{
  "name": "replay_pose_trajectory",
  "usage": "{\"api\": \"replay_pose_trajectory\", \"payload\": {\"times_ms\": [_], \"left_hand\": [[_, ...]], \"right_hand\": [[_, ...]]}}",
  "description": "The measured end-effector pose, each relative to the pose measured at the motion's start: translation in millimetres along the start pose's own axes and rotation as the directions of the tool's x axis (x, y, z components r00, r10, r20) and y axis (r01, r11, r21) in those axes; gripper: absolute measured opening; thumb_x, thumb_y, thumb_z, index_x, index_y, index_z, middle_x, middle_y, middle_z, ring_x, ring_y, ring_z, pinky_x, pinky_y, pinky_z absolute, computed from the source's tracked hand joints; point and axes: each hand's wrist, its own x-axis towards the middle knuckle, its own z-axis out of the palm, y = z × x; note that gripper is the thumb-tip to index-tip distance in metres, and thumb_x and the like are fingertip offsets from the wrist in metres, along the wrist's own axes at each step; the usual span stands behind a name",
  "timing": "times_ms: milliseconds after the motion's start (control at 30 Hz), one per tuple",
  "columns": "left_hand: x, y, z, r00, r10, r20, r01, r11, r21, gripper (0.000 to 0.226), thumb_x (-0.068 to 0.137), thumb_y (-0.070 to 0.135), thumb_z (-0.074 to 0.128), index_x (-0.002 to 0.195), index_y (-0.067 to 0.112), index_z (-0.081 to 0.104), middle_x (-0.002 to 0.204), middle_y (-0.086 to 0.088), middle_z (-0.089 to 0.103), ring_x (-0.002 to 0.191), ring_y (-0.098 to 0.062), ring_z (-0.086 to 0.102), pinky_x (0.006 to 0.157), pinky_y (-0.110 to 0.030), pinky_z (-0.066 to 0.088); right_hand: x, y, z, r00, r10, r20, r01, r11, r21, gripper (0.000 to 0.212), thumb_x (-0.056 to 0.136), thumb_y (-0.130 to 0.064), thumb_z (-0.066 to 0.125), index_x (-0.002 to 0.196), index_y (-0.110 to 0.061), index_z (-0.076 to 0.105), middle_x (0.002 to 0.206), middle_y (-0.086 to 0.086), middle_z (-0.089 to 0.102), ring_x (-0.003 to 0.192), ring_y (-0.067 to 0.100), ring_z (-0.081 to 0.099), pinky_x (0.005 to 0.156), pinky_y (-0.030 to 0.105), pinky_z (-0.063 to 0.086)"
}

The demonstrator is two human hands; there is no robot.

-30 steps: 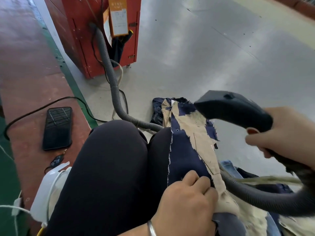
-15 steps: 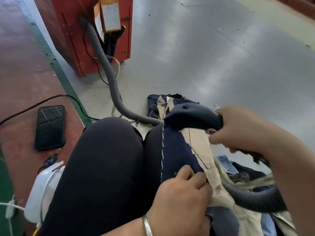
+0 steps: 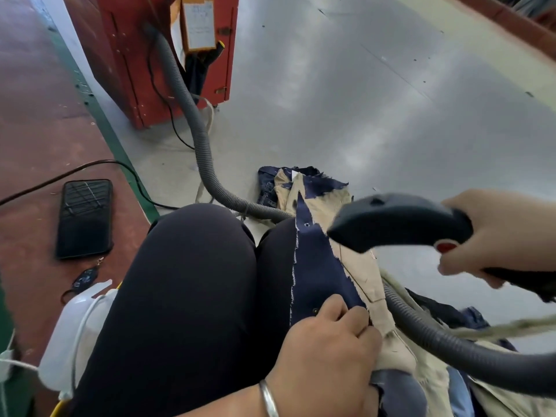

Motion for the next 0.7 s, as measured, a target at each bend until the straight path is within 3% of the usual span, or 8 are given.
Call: {"api": "replay_pose_trajectory", "payload": {"times_ms": [100, 300, 533, 700], "left_hand": [[-1.0, 0.2, 0.6, 1.0, 0.0, -0.004, 0.0, 1.0, -0.019, 0.018, 0.05, 0.036, 0.052, 0.061, 0.023, 0.058, 0.067, 0.012, 0.052, 0.066, -0.012, 0.051, 0.04, -0.019, 0.032], [-0.2, -0.5, -3.4, 0.999, -0.019, 0.026, 0.02, 1.0, -0.012, 0.022, 0.056, 0.036, 0.04, 0.065, 0.024, 0.057, 0.069, 0.012, 0.051, 0.068, -0.012, 0.051, 0.042, -0.019, 0.031], [-1.8, 3.5, -4.3, 1.0, -0.015, 0.009, 0.016, 0.999, -0.03, 0.022, 0.056, 0.033, 0.039, 0.064, 0.022, 0.056, 0.068, 0.011, 0.051, 0.067, -0.013, 0.05, 0.041, -0.018, 0.029], [-4.0, -0.4, -2.1, 1.0, -0.008, -0.028, 0.007, 0.999, -0.033, 0.021, 0.057, 0.03, 0.037, 0.064, 0.018, 0.053, 0.07, 0.006, 0.051, 0.067, -0.017, 0.049, 0.043, -0.023, 0.039]], "right_hand": [[-1.4, -7.5, 9.7, 0.995, 0.004, 0.102, 0.0, 0.999, -0.043, 0.018, 0.065, -0.015, 0.072, 0.081, -0.016, 0.062, 0.051, 0.01, 0.067, 0.041, 0.023, 0.064, 0.044, 0.035, 0.055], [18.8, -33.1, 12.0, 0.999, -0.052, 0.013, 0.052, 0.999, -0.004, 0.014, 0.073, -0.01, 0.072, 0.084, -0.011, 0.063, 0.047, 0.005, 0.064, 0.038, 0.019, 0.061, 0.042, 0.024, 0.049], [58.8, -55.8, -4.0, 0.988, 0.008, -0.155, 0.008, 0.995, 0.101, 0.02, 0.076, -0.004, 0.072, 0.092, 0.001, 0.063, 0.066, 0.022, 0.069, 0.048, 0.03, 0.062, 0.058, 0.048, 0.06], [46.7, -28.6, -24.0, 0.949, 0.015, -0.315, 0.051, 0.979, 0.199, 0.017, 0.074, 0.0, 0.073, 0.085, -0.004, 0.06, 0.047, 0.009, 0.063, 0.035, 0.021, 0.059, 0.037, 0.028, 0.049]]}}
